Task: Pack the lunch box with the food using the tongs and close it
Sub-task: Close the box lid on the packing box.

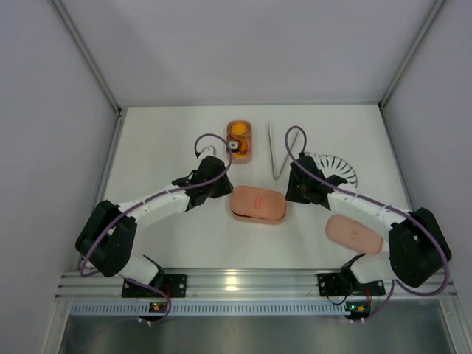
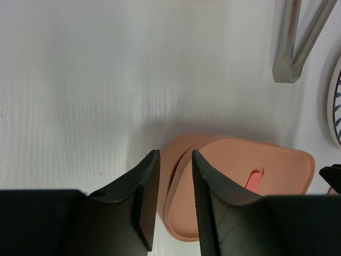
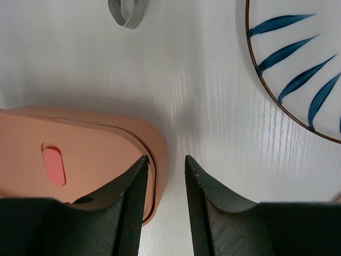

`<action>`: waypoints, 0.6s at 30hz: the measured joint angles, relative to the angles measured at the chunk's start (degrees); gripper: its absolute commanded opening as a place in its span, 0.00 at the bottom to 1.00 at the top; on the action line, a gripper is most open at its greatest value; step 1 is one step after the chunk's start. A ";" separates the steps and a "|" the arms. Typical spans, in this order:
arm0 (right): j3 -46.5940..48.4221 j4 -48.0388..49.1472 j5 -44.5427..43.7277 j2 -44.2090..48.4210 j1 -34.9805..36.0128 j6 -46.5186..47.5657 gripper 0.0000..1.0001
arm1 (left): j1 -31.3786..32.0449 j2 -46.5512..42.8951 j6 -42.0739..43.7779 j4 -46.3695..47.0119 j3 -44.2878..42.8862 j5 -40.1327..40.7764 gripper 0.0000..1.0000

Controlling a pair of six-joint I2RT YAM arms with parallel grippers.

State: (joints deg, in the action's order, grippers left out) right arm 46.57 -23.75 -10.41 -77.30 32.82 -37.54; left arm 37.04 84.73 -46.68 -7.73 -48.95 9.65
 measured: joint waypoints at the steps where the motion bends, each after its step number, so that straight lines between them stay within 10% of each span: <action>1: 0.24 0.09 0.04 -0.20 0.00 0.02 0.34 | 0.04 0.24 0.46 0.00 -0.02 -0.02 0.36; 18: 1.27 0.26 0.44 -1.66 0.00 0.07 0.33 | 0.70 3.19 4.92 -0.57 -1.44 -1.97 0.35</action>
State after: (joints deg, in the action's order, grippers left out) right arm 47.83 -23.49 -9.98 -78.96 32.82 -37.47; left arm 37.74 87.92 -41.76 -8.29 -50.39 7.68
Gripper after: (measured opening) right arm 0.336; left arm 0.352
